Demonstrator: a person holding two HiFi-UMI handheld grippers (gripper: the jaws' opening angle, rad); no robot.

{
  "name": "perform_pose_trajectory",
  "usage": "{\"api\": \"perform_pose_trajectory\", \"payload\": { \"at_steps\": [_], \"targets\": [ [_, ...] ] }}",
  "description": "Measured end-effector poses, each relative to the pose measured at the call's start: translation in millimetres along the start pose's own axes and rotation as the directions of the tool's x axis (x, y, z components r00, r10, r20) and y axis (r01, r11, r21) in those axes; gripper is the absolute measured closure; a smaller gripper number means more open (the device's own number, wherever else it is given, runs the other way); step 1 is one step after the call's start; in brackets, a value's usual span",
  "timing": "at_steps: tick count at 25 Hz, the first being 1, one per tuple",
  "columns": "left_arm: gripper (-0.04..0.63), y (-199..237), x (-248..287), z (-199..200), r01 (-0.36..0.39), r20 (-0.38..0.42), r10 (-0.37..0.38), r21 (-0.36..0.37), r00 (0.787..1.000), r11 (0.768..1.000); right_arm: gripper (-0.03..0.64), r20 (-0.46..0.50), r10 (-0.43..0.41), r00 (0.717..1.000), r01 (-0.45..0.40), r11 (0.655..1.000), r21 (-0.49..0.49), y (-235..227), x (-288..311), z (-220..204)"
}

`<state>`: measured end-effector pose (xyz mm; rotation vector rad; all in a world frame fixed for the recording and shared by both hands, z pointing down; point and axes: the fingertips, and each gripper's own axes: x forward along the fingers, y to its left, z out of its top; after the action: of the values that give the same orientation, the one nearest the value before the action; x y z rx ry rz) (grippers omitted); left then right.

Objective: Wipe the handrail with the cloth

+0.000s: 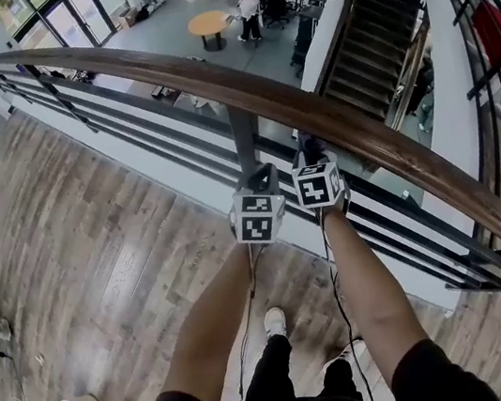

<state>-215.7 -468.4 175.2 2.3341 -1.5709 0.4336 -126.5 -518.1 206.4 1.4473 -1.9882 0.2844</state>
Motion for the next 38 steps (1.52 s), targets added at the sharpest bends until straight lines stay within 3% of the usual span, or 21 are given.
{"api": "perform_pose_trajectory", "payload": {
  "at_steps": [11,19,26,38],
  "targets": [
    [0.592,-95.1,21.1,-2.7,0.093,-0.033,-0.092,0.046,0.995,0.995,0.549,-0.016,-0.048,0.999,0.048,0.999,-0.011,-74.0,-50.0,-55.0],
    [0.592,-181.8,30.5,-2.0,0.156,-0.052,-0.153,0.063,0.987,0.986,0.549,-0.043,-0.114,0.993,0.116,0.993,0.037,-144.9,-98.3,-110.2],
    [0.592,-259.8,36.6,-4.6,0.224,-0.086,-0.213,0.146,0.973,0.964,0.549,-0.079,-0.149,0.986,0.153,0.987,0.046,-200.7,-133.1,-154.3],
    [0.592,-374.4,41.6,-38.8,0.339,-0.108,-0.325,0.175,0.940,0.924,0.549,-0.090,-0.213,0.973,0.220,0.972,0.081,-262.2,-178.4,-237.4]
  ]
}}
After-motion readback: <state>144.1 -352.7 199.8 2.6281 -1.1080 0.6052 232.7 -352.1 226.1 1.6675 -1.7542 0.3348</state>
